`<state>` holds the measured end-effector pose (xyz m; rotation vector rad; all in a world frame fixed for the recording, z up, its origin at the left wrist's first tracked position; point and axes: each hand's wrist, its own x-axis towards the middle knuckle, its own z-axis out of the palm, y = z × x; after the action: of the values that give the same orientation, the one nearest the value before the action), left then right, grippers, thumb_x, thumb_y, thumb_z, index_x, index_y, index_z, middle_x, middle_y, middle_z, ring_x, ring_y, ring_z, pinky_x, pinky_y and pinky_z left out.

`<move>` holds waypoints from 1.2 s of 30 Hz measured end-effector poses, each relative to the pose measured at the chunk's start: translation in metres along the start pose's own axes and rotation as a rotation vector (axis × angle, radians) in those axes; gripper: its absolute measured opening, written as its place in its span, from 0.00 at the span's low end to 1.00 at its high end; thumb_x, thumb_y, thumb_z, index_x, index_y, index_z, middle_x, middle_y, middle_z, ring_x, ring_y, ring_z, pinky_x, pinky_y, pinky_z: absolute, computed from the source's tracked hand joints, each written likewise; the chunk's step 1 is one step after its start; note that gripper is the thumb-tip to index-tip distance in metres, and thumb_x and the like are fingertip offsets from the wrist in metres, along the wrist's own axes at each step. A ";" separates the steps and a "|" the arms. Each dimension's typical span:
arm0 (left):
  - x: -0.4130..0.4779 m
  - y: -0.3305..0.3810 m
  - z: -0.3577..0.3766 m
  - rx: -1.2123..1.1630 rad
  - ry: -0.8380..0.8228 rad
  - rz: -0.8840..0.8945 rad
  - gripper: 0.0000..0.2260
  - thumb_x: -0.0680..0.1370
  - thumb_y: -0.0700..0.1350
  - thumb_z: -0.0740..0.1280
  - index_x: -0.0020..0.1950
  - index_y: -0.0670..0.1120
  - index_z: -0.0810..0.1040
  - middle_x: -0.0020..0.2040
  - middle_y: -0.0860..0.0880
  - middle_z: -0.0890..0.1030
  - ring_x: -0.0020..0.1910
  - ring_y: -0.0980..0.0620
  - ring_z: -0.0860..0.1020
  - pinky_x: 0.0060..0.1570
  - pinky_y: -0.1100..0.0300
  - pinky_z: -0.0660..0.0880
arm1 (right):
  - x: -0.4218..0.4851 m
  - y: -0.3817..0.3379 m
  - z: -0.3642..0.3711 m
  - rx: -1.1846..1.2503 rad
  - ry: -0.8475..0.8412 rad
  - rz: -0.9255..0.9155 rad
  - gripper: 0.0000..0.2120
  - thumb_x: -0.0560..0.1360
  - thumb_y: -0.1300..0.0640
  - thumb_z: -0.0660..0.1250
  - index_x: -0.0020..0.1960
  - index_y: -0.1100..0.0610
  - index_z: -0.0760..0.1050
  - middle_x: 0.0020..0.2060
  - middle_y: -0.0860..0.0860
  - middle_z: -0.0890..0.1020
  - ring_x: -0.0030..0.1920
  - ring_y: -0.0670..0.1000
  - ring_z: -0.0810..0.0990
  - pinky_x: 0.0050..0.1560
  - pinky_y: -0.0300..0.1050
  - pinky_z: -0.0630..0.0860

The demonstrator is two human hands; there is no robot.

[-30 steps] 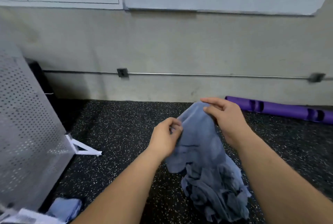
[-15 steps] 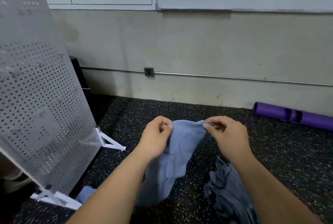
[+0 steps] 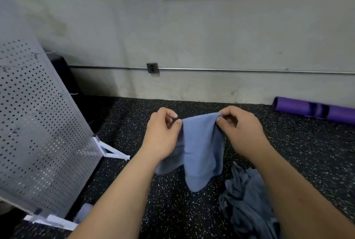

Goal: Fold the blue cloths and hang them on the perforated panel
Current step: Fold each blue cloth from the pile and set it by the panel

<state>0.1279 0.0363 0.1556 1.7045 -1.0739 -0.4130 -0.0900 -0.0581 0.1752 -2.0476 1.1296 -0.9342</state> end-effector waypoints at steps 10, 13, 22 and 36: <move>-0.017 0.018 0.053 -0.093 -0.242 0.079 0.05 0.79 0.49 0.77 0.50 0.52 0.83 0.45 0.51 0.85 0.45 0.50 0.83 0.50 0.52 0.82 | 0.007 0.009 -0.002 0.166 -0.143 -0.041 0.05 0.79 0.58 0.76 0.50 0.49 0.88 0.43 0.43 0.88 0.47 0.44 0.87 0.51 0.40 0.83; -0.016 0.023 0.056 -0.186 -0.225 0.011 0.02 0.81 0.43 0.74 0.49 0.47 0.84 0.42 0.43 0.85 0.40 0.49 0.81 0.48 0.49 0.82 | 0.003 0.011 -0.012 0.270 -0.206 -0.049 0.08 0.78 0.62 0.77 0.53 0.50 0.87 0.44 0.45 0.88 0.46 0.43 0.86 0.51 0.37 0.82; -0.009 0.028 0.040 -0.464 -0.076 -0.304 0.08 0.83 0.39 0.67 0.47 0.46 0.84 0.38 0.47 0.80 0.37 0.52 0.77 0.32 0.61 0.75 | -0.007 0.062 -0.018 -0.233 -0.434 -0.029 0.08 0.78 0.52 0.77 0.45 0.39 0.83 0.39 0.40 0.86 0.40 0.39 0.83 0.43 0.34 0.77; 0.010 -0.014 -0.021 -0.310 0.085 -0.463 0.09 0.84 0.44 0.67 0.46 0.45 0.82 0.33 0.51 0.79 0.36 0.52 0.75 0.37 0.57 0.70 | -0.019 0.083 -0.047 -0.268 -0.721 -0.004 0.03 0.84 0.52 0.70 0.55 0.45 0.80 0.43 0.40 0.84 0.42 0.37 0.80 0.45 0.32 0.74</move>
<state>0.1543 0.0408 0.1543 1.6618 -0.5121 -0.7505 -0.1718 -0.0872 0.1314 -2.3055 0.8690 0.0008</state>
